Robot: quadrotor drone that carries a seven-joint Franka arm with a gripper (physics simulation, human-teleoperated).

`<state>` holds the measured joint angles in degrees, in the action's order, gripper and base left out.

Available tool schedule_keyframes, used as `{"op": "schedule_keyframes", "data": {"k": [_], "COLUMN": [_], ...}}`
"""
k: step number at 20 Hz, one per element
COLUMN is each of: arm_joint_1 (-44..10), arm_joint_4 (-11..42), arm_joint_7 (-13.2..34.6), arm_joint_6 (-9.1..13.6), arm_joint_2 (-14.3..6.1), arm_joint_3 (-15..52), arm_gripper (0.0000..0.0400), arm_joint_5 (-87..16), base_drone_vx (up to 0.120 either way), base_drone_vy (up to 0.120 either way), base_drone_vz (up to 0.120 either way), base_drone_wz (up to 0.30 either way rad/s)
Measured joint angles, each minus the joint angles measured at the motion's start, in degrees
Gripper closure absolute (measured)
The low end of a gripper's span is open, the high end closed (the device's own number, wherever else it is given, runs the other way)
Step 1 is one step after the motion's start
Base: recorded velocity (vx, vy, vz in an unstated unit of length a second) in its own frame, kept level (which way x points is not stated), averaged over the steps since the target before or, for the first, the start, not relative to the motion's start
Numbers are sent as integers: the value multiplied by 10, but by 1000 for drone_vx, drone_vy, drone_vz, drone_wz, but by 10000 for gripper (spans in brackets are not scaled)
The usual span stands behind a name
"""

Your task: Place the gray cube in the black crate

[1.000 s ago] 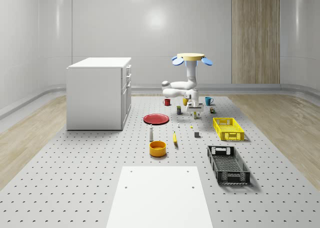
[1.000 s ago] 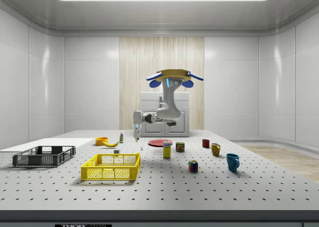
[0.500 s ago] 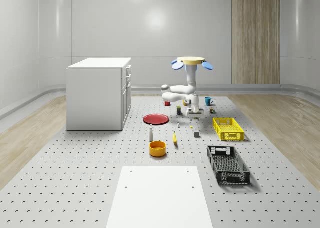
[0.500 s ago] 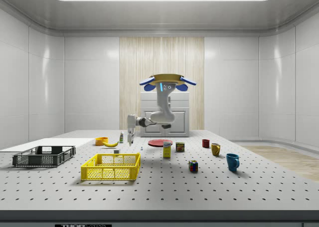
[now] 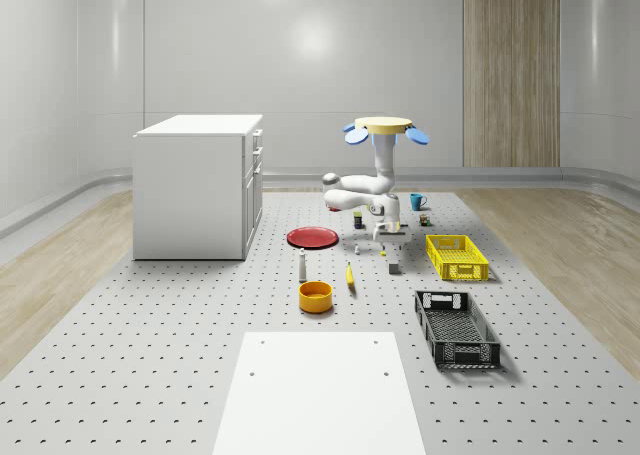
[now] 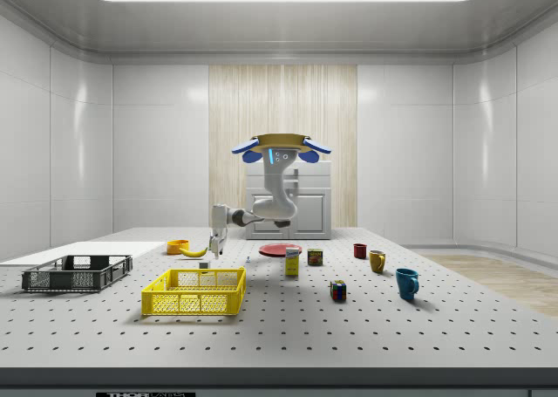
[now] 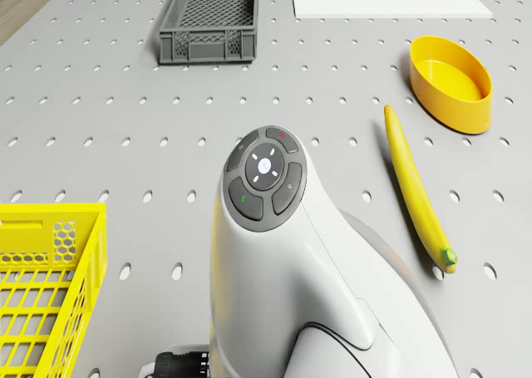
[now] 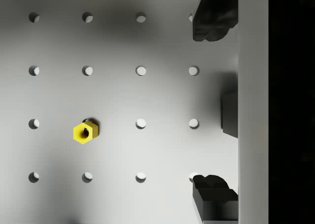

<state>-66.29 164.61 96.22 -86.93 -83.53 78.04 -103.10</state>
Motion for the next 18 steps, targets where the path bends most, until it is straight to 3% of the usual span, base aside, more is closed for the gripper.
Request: {"op": "schedule_keyframes", "data": {"k": [4, 12, 18], "arm_joint_1": [-1, -3, -5], "arm_joint_4": [0, -1, -4], "arm_joint_7": [1, 2, 2], "arm_joint_6": [-4, -12, -25], "arm_joint_2": [-4, -13, -20], "arm_joint_3": [1, 2, -18], "arm_gripper": [0, 0, 0], "arm_joint_5": [2, 5, -12], "base_drone_vx": [120, 120, 13], "base_drone_vy": [0, -15, 0], "base_drone_vz": [-80, 0, 0], "base_drone_wz": [0, 0, 0]}}
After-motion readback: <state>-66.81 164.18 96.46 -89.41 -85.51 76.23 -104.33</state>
